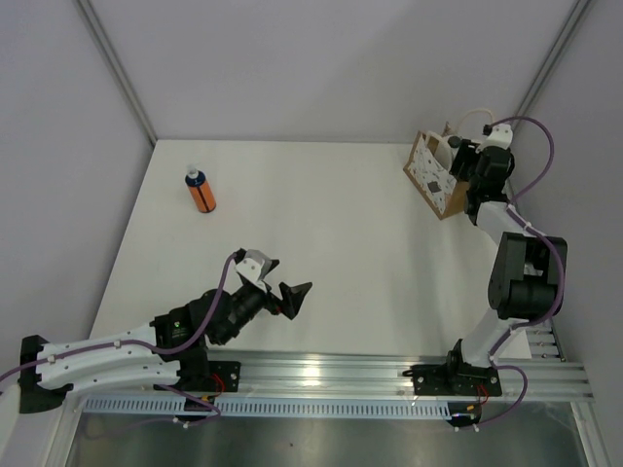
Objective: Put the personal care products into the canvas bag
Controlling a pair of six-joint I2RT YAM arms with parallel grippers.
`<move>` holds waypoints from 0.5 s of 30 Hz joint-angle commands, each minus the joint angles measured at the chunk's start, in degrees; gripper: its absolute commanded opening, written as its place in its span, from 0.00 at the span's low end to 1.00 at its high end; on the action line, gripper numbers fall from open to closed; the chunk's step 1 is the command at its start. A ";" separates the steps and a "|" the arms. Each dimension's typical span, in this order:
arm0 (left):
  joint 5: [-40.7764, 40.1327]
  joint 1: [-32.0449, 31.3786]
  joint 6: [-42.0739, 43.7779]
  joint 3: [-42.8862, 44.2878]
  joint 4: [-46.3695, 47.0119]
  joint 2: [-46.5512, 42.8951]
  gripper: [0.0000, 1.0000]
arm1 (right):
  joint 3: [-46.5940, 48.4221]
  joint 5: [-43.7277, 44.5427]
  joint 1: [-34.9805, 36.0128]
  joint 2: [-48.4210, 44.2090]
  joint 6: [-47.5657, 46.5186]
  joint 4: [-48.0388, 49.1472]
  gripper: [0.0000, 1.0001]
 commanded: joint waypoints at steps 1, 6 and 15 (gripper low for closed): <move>0.89 -0.29 -0.75 2.33 0.57 -0.42 0.99 | 0.37 1.33 0.52 -0.72 -3.71 13.57 0.12; 0.98 -0.29 -0.67 2.42 0.57 -0.34 0.99 | -0.52 2.04 0.53 0.68 -5.30 17.00 0.16; 1.16 -0.29 -0.75 2.42 0.57 -0.07 0.99 | -0.08 2.91 0.35 2.27 -6.53 17.18 0.48</move>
